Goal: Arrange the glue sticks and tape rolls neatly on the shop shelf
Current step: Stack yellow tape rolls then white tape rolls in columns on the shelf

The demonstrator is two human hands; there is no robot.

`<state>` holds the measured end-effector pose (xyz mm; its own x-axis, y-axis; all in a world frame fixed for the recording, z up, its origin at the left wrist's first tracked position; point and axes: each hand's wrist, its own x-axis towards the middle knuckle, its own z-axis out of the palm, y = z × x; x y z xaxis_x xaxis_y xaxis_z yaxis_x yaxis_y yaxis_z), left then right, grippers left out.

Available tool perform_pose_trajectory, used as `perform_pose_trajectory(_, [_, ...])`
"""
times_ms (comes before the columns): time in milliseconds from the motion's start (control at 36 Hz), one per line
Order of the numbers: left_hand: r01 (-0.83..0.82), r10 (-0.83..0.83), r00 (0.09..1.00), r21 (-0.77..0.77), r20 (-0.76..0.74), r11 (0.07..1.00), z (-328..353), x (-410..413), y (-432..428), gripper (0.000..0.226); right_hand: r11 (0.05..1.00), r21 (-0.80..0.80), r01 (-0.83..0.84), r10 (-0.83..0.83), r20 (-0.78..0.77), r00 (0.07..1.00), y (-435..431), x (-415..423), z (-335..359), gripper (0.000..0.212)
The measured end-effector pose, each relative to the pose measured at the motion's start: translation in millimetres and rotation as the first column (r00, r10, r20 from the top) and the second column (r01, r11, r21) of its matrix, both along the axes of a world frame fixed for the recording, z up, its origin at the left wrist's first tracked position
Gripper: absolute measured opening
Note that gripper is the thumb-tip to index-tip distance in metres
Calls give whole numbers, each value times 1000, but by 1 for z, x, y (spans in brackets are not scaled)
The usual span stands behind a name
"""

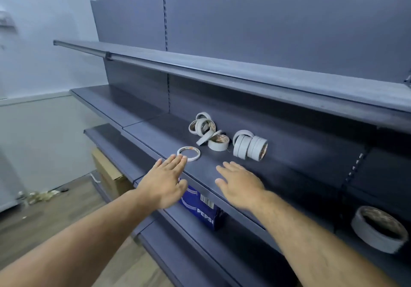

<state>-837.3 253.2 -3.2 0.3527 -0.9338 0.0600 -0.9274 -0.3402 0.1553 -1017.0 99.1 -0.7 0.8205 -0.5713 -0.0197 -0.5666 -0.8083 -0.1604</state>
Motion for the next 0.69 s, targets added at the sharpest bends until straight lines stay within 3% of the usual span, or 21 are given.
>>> perform_pose_trajectory(194, [-9, 9, 1000, 76, -4, 997, 4, 55, -44, 68, 998, 56, -27, 27, -7, 1000, -43, 68, 5, 55])
perform_pose_trajectory(306, [65, -59, 997, 96, -58, 993, -6, 76, -80, 61, 998, 62, 15, -14, -32, 999, -64, 94, 1, 51])
perform_pose_trajectory(389, [119, -113, 990, 72, -79, 990, -17, 94, -109, 50, 994, 61, 92, -89, -40, 995, -81, 110, -8, 42])
perform_pose_trajectory(528, [293, -293, 956, -29, 10, 956, -41, 126, -156, 26, 965, 0, 262, -262, -24, 965, -106, 139, -23, 28])
perform_pose_trajectory(694, [484, -482, 875, -52, 44, 874, -54, 182, -187, 8, 900, 0, 436, -435, 53, 899, -119, 174, -12, 48])
